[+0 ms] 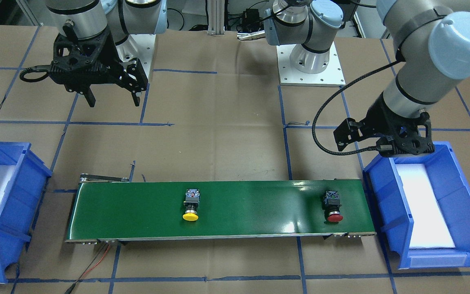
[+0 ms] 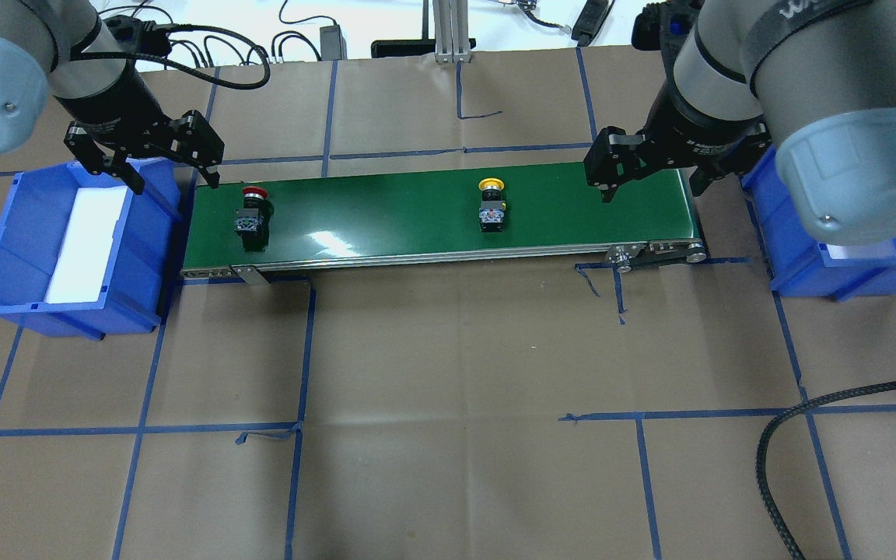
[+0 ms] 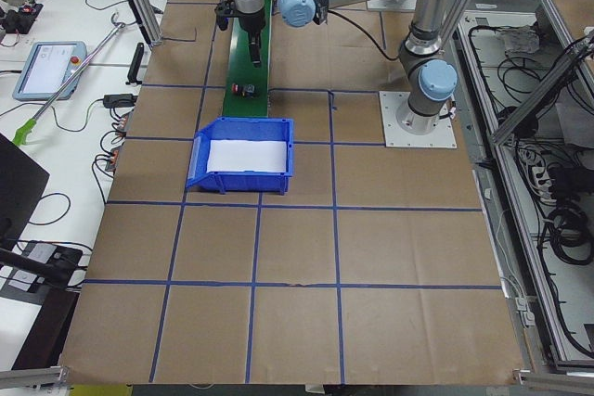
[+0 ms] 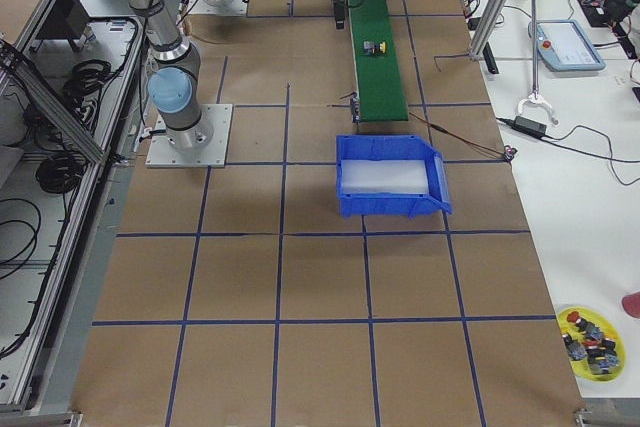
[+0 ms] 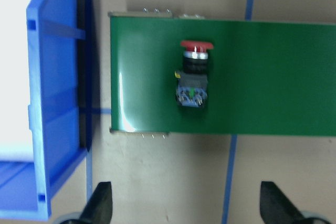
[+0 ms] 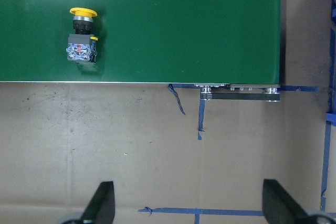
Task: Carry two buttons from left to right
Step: 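Open the left gripper to release the red button on the belt, then lower the right gripper onto the yellow button on the belt and grasp, then carry the yellow button with the right gripper into the empty bin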
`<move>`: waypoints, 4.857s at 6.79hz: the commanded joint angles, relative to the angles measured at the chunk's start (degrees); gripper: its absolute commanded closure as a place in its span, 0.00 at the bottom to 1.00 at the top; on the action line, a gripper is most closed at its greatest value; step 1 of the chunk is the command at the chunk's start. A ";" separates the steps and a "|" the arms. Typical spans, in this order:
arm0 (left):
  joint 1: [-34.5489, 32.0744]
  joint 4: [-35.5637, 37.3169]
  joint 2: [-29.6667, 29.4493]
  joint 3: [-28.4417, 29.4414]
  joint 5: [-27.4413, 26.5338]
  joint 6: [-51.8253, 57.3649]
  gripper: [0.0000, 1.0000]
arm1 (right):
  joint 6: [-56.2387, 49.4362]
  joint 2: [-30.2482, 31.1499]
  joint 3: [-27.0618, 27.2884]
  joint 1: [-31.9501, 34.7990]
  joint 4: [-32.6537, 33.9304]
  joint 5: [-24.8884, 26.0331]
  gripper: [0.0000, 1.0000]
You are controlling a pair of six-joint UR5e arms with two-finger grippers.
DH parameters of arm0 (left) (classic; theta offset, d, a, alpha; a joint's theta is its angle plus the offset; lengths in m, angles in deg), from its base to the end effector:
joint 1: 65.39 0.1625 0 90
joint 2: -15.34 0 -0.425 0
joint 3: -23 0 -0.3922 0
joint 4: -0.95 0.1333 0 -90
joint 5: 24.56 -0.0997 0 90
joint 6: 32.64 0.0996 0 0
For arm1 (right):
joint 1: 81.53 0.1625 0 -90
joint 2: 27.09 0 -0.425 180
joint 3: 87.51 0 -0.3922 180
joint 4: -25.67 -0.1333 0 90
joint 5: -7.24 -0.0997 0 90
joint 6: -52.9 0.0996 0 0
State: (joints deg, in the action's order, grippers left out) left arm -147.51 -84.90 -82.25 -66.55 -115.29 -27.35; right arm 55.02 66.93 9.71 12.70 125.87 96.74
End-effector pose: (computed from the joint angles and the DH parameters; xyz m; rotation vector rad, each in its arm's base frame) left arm -0.0568 -0.5527 0.4304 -0.0703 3.1330 0.0835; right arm 0.1687 -0.4617 0.4779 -0.0583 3.1198 -0.1898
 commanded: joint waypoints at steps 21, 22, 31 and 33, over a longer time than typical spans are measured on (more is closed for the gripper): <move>-4.63 -3.18 6.10 -4.49 -0.24 -5.82 0.00 | 3.59 -30.91 -4.23 0.43 21.62 -1.17 0.00; -4.63 -3.09 6.10 -4.49 -0.24 -5.73 0.00 | 3.59 -31.27 -4.23 0.43 21.70 -1.17 0.02; -4.63 -3.18 6.45 -4.67 -0.24 -5.64 0.00 | -8.75 -15.73 -9.23 -15.43 2.02 -0.04 0.93; -4.63 -3.18 6.54 -4.49 -0.24 -5.56 0.00 | -27.42 -15.36 -10.12 -26.85 2.27 0.14 0.93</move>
State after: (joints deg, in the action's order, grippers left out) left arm -152.14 -88.08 -75.77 -71.09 -115.52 -32.97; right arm 38.34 51.31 0.07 -7.48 128.09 96.76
